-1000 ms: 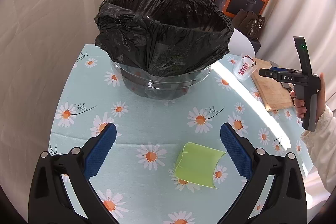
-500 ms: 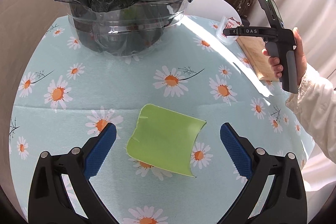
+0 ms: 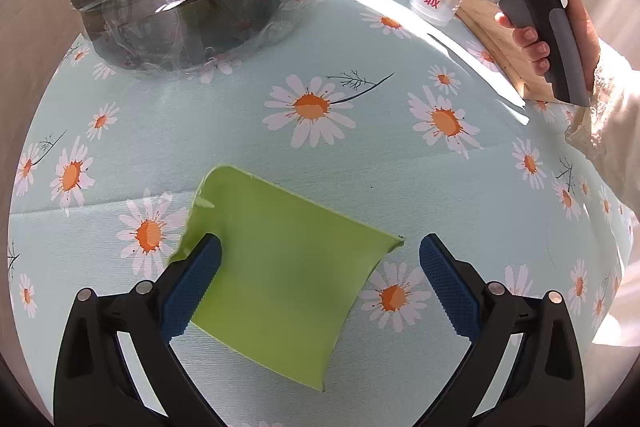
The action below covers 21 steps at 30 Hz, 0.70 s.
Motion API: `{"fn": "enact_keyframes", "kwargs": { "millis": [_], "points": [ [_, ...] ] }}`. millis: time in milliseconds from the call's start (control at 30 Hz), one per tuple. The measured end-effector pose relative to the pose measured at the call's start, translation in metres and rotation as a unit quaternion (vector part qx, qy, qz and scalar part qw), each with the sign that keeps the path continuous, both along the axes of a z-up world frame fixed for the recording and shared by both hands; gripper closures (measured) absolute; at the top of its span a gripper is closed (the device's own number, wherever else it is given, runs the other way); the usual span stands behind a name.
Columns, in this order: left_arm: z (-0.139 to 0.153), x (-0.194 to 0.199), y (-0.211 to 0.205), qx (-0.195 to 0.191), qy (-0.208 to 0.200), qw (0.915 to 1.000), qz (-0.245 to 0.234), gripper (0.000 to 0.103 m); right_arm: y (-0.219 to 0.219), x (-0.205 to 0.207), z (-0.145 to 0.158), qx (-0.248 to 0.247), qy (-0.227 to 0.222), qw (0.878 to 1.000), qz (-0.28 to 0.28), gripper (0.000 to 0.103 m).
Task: Collect trash
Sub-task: 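Grasp the green plastic piece with the left tool while the right tool grasps the clear plastic lid, then carry the green piece and clear lid over the bin with both tools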
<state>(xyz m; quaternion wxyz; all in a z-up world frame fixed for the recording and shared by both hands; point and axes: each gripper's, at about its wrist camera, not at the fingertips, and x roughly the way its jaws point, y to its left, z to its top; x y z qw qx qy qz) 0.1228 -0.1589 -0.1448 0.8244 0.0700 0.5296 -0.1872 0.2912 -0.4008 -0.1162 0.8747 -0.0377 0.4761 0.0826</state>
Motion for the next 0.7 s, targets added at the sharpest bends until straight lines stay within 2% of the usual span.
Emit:
{"fn": "enact_keyframes", "kwargs": {
  "millis": [67,133,267,367,467,533,600,700],
  "points": [
    [-0.004,0.002,-0.002,0.019,-0.008,0.9998,-0.001,0.006,0.0,0.003,-0.002,-0.001,0.002,1.0,0.0,0.019],
    [-0.006,0.003,-0.005,0.041,-0.016,0.999,-0.006,0.006,-0.001,0.007,-0.005,-0.004,0.011,1.0,-0.002,0.041],
    [-0.006,0.008,-0.005,0.051,-0.016,0.9985,-0.014,0.008,-0.005,0.005,-0.008,0.001,0.016,1.0,-0.006,0.046],
    [0.0,0.009,-0.001,0.049,-0.014,0.9986,-0.015,0.025,-0.006,-0.002,-0.005,0.005,0.017,1.0,-0.002,0.046],
    [0.004,0.01,0.006,0.046,-0.007,0.9988,-0.017,0.048,-0.009,-0.012,0.001,0.012,0.014,1.0,0.001,0.046],
    [0.007,0.014,0.018,0.026,0.012,0.9996,-0.008,0.076,-0.011,-0.021,0.006,0.02,0.014,1.0,0.001,0.046],
    [0.011,0.017,0.032,-0.014,0.036,0.9992,0.0,0.084,-0.012,-0.033,0.013,0.021,0.01,1.0,0.004,0.046],
    [0.015,0.012,0.039,-0.008,0.034,0.9994,-0.005,0.09,-0.016,-0.052,0.027,0.025,-0.003,1.0,0.011,0.046]
  ]
}}
